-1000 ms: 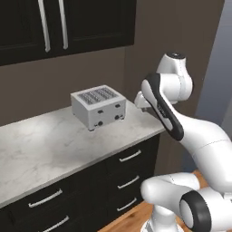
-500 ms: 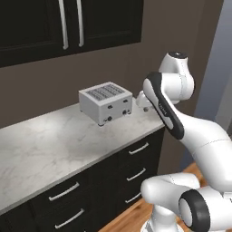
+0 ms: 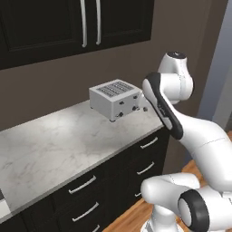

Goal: Take a straw from the drawer in front and place it inside the glass cup on the dining counter.

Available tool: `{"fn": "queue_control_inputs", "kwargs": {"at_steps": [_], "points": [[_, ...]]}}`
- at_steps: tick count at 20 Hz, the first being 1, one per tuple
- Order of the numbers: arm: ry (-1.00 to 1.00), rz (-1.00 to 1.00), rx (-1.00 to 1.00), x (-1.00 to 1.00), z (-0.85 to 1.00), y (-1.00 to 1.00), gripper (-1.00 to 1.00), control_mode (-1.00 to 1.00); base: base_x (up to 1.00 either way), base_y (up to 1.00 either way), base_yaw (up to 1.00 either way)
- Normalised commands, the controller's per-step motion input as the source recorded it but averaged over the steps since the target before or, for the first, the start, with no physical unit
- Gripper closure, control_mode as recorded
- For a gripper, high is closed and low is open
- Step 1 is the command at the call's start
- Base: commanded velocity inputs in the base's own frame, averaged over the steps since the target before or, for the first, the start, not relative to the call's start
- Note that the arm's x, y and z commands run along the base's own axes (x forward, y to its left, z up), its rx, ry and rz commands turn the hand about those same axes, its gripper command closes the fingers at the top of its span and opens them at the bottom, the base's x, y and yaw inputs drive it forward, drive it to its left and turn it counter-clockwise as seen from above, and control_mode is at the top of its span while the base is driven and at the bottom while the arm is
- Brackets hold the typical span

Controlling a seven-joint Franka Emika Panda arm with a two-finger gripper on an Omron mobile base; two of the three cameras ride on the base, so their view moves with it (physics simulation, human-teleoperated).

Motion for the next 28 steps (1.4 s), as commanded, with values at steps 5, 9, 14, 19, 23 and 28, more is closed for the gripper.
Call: {"fn": "queue_control_inputs", "kwargs": {"at_steps": [5, 9, 14, 19, 23, 28], "points": [[0.0, -0.05, 0.17, 0.44, -0.04, -0.92, -1.0, -1.0, 0.0, 0.0, 0.0], [0.0, 0.0, 0.24, 0.12, -0.35, -1.0, -1.0, -1.0, 0.0, 0.0, 0.0], [0.0, -0.07, 0.32, -0.11, -0.76, -1.0, -1.0, -1.0, 0.0, 0.0, 0.0], [-0.04, -0.21, 0.46, -0.1, -0.94, -0.82, -1.0, -1.0, 0.0, 0.0, 0.0], [-0.01, -0.2, 0.47, 0.02, -0.8, -0.51, -1.0, -1.0, 0.0, 0.0, 0.0], [0.0, -0.11, 0.51, 0.25, -0.7, -0.33, -1.0, -1.0, 0.0, 0.0, 0.0]]}}
